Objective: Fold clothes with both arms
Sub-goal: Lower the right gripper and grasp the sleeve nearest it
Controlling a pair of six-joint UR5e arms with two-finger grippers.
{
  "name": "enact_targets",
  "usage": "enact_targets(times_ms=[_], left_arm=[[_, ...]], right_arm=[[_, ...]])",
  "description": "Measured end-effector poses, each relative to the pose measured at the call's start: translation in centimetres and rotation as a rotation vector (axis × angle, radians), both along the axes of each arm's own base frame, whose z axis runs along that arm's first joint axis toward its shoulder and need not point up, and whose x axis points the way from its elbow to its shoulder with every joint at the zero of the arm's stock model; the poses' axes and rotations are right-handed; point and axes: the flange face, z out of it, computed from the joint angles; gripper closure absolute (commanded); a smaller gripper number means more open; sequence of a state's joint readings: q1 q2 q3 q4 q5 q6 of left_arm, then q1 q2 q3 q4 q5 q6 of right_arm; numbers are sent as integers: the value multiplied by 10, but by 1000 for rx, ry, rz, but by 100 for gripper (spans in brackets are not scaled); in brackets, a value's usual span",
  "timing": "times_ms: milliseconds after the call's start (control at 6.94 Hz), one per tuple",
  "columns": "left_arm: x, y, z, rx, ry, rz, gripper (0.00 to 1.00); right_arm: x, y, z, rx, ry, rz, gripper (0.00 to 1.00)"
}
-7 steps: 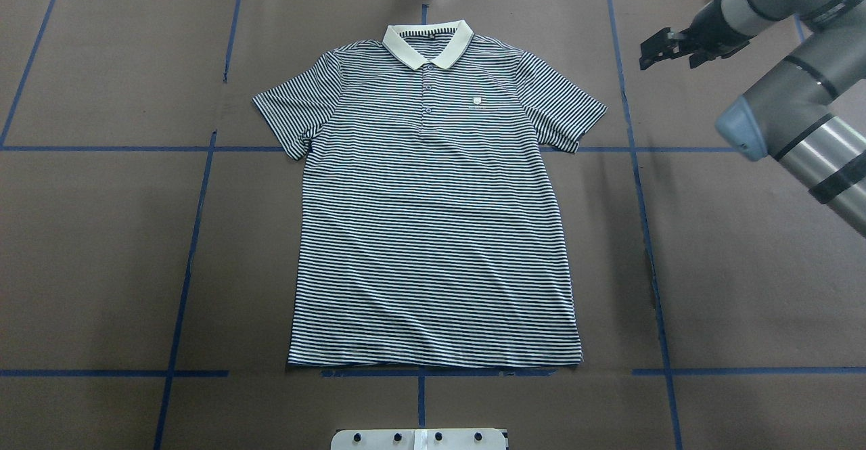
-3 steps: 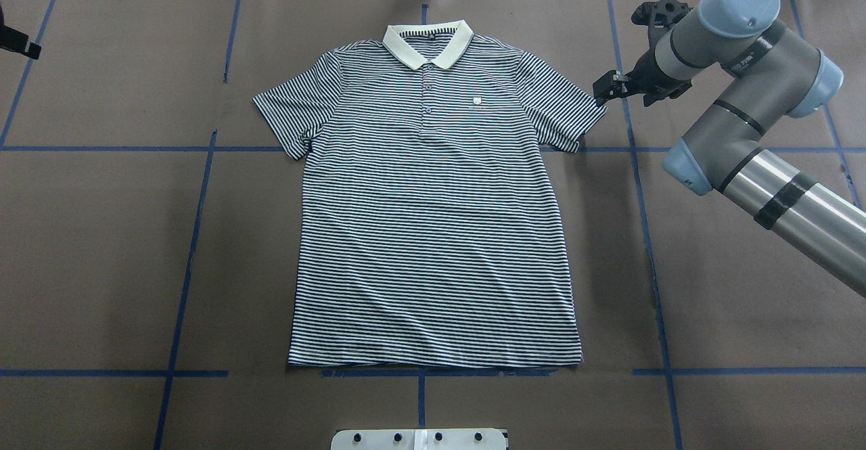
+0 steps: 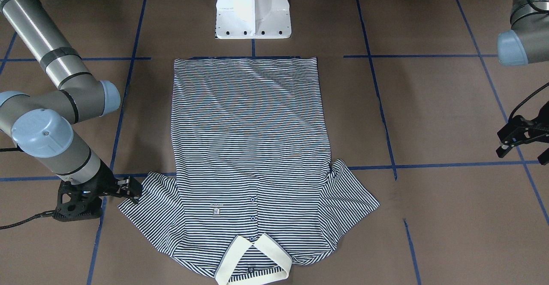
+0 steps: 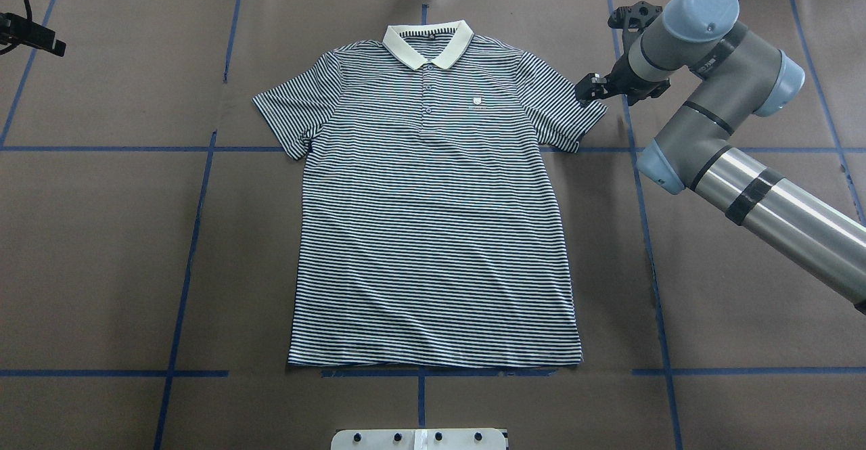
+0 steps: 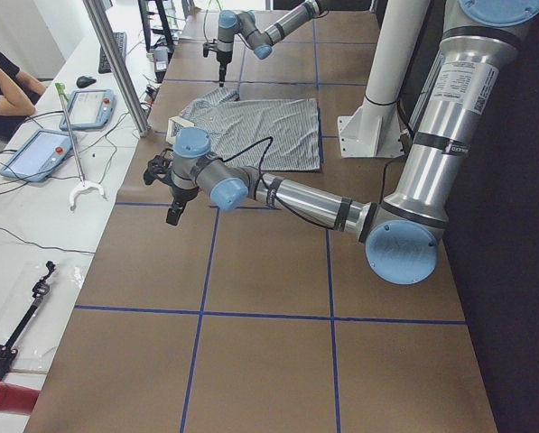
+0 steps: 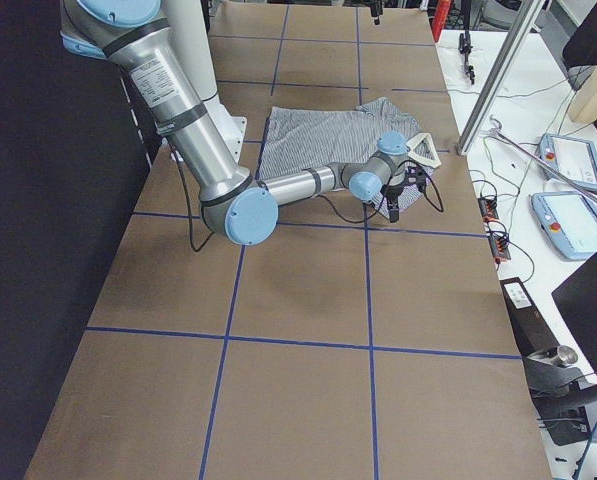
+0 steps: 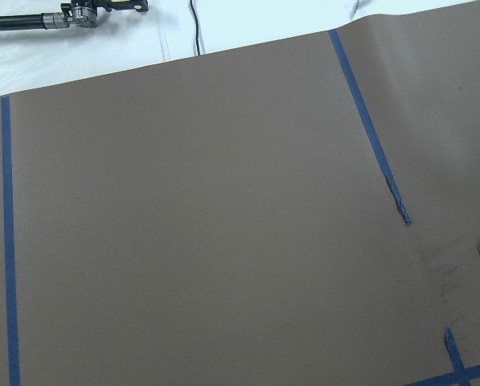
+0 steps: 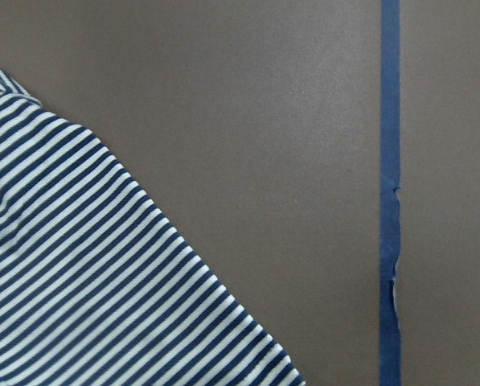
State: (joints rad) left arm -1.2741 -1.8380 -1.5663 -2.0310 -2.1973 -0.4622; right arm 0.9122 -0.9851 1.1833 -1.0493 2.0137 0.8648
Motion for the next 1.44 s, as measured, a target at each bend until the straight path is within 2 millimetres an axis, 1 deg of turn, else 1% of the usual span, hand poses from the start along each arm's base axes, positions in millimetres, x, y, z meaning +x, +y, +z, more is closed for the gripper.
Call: enact_targets(times_ms=[144,288,432,577,721,1009,1153,1441], left_arm=[[0,0,-2,3,2,-1,0],[0,1,-4,5,3,-1,0],[0,2,-6,9,6,-1,0],[0,4,-9,14,10,-2,0],[-1,5,-12,18,14,-3,0],[-2,8,-16,23,19,-3,0],[-2,8,-16,23,19,-3,0],[-3,8,-16,22,19,-4,0]], right_arm=[[-7,1,4,0,13,-2,6],[-10,1,8,-3,21,-5,7],[-12,2,11,-7,27,-8,11],[-14,2,13,-9,31,-11,34],[-17,3,12,-9,31,-14,66],[-18,3,10,0,31,-23,97],[-19,3,9,8,33,-32,100],[-19,1,5,21,34,-41,100]])
